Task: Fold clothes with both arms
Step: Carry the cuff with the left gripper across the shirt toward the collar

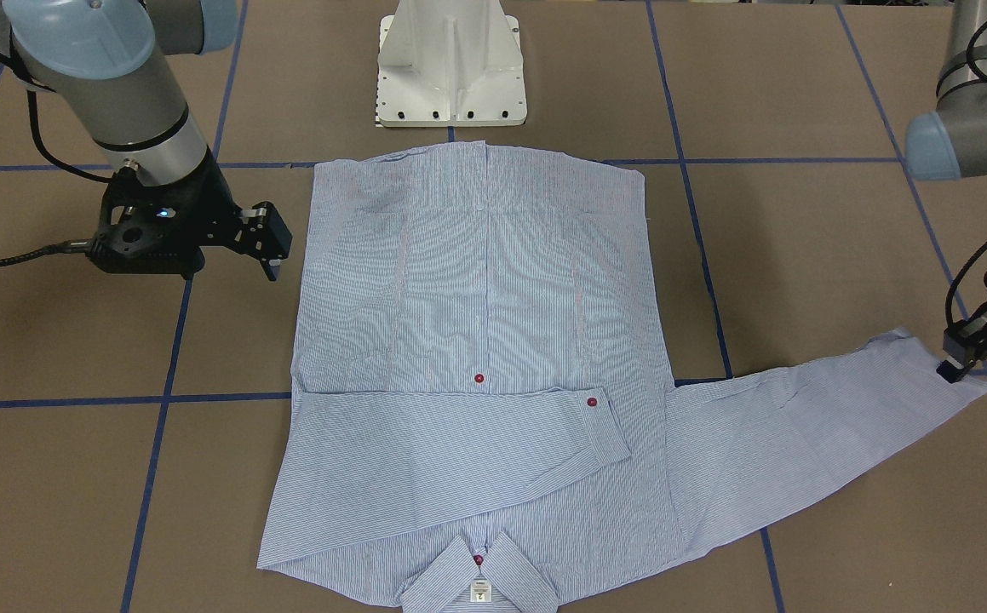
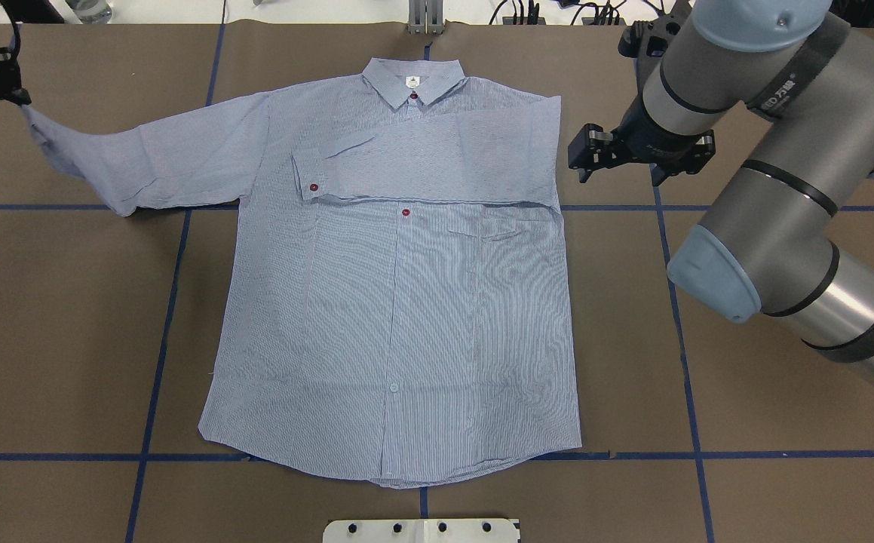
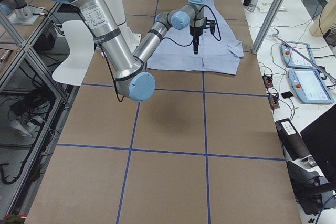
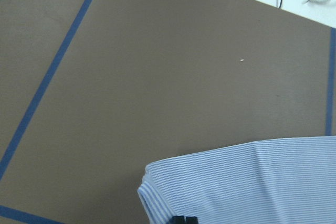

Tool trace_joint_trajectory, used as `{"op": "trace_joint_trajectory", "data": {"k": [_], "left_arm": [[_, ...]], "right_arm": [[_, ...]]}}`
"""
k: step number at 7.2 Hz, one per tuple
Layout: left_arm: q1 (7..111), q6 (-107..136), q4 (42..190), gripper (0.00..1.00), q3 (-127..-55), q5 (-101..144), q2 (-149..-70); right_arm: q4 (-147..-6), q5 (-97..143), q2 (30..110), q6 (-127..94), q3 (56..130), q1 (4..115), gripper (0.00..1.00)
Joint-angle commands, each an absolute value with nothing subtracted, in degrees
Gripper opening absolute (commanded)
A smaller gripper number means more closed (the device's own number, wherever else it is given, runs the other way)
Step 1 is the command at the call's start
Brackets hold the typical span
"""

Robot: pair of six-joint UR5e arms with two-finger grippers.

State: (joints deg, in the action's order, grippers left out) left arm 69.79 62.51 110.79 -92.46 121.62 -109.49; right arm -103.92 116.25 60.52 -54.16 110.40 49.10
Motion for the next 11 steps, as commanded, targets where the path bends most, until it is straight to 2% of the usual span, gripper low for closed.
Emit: {"op": "trace_joint_trajectory", "data": {"k": [1,4,5,11], "left_arm": [[67.87,72.37,100.12,0.0,-94.57,122.69,-120.9],[58.05,86.18,100.1,0.0,-91.42,122.44,-133.21],[55.92,88.05,100.19,0.0,-87.4,120.6,-138.29],[51.69,93.07,103.18,0.0,-85.6,120.76,-141.76]], "right_arm": [[-108.27,116.19,66.86,-43.91,115.12,51.14,1.0],[-108.28,117.15,69.7,-38.14,115.75,54.4,1.0],[-107.93,118.29,69.7,-38.14,115.58,54.49,1.0],[-107.67,118.21,69.52,-38.14,114.79,54.32,1.0]]}}
